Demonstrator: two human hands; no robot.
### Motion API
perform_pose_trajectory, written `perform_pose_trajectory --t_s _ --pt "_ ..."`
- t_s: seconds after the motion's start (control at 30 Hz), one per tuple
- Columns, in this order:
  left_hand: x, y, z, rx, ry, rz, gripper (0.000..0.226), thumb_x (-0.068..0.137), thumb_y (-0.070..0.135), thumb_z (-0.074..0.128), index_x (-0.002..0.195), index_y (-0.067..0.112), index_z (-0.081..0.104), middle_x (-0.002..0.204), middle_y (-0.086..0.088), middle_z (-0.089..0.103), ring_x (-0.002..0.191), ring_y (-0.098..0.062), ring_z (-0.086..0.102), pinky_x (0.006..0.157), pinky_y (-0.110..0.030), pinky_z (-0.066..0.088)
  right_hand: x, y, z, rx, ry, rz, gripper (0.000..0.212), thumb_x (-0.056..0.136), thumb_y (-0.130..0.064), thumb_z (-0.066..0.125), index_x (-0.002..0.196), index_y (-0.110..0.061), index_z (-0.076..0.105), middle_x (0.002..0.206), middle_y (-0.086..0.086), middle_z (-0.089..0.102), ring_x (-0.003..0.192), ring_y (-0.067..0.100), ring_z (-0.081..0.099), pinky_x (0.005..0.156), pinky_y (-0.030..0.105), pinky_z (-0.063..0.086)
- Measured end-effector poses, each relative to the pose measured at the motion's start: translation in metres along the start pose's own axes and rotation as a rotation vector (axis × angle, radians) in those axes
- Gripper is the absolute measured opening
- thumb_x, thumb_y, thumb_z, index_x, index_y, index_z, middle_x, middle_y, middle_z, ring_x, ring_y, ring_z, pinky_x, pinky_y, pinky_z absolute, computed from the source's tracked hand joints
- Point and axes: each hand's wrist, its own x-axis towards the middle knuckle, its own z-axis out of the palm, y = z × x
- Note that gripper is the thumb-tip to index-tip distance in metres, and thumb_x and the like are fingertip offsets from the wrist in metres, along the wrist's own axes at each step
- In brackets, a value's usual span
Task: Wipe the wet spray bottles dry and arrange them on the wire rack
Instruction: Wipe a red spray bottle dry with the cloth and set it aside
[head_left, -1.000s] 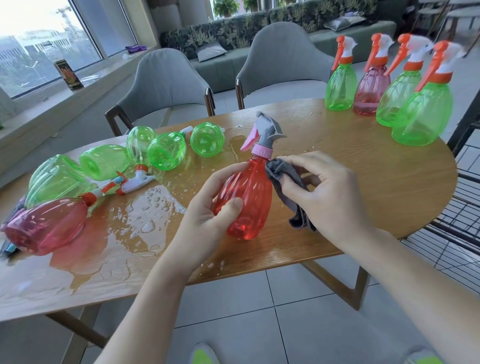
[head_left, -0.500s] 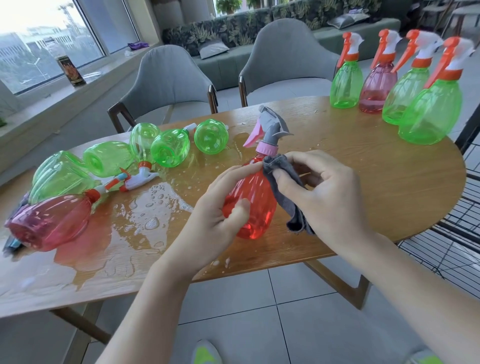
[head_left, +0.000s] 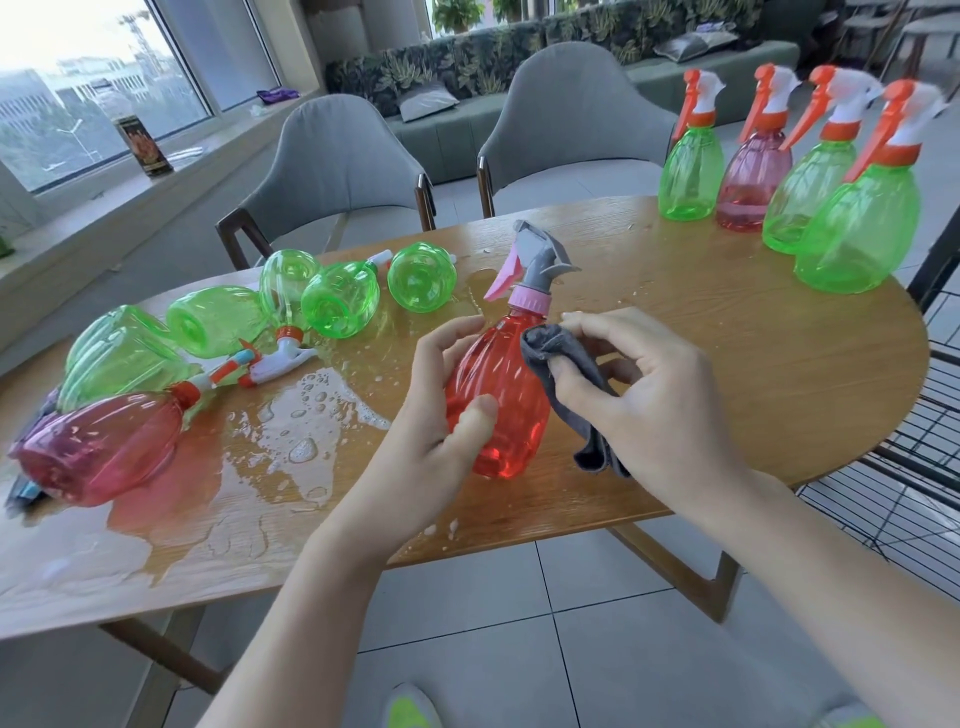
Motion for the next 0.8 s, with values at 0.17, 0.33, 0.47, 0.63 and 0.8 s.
perform_pose_trajectory --t_s 0.17,0.33,0.47,0.63,0.8 --pt "0.000 0.000 -0.005 -0.005 0.055 -0.019 0.046 0.106 0.015 0.044 0.147 0.034 0.050 0.135 0.005 0.066 0.121 -0.029 0.067 0.103 -0.057 0.057 -0.006 0.002 0.000 -0.038 -0.130 -0.126 0.022 0.087 -0.008 0.077 0.108 -0.011 0.078 0.102 -0.002 0.070 0.092 0.008 0.064 0.081 0.018 0.051" --pt "0.001 0.001 -0.005 -0.052 0.057 -0.047 0.046 0.104 0.013 0.044 0.145 0.031 0.057 0.130 0.008 0.071 0.119 -0.033 0.068 0.103 -0.058 0.057 -0.001 0.003 -0.001 -0.044 -0.051 -0.151 0.025 0.093 -0.013 0.075 0.117 -0.009 0.077 0.109 0.002 0.072 0.107 0.007 0.065 0.090 0.018 0.052" --pt "0.005 -0.004 -0.002 -0.121 0.078 -0.077 0.046 0.105 0.014 0.043 0.146 0.032 0.057 0.135 0.001 0.069 0.125 -0.033 0.067 0.107 -0.063 0.053 -0.007 0.003 0.005 -0.042 -0.083 -0.193 0.025 0.091 -0.013 0.075 0.116 -0.007 0.077 0.108 0.005 0.070 0.100 0.011 0.066 0.088 0.017 0.050" --pt "0.010 -0.009 -0.001 -0.276 0.129 -0.112 0.031 0.113 0.030 0.048 0.143 0.033 0.057 0.130 -0.016 0.069 0.112 -0.038 0.071 0.097 -0.053 0.059 -0.024 0.006 0.013 -0.087 -0.220 -0.361 0.024 0.093 -0.012 0.071 0.113 -0.002 0.076 0.105 0.010 0.067 0.097 0.020 0.064 0.089 0.021 0.050" --pt "0.011 -0.014 -0.002 -0.379 0.178 -0.140 0.033 0.110 0.035 0.052 0.141 0.036 0.060 0.135 -0.025 0.067 0.122 -0.053 0.064 0.109 -0.067 0.050 -0.029 0.007 0.014 -0.185 -0.332 -0.507 0.026 0.092 -0.005 0.071 0.118 -0.002 0.074 0.107 0.011 0.066 0.096 0.023 0.060 0.090 0.027 0.050"
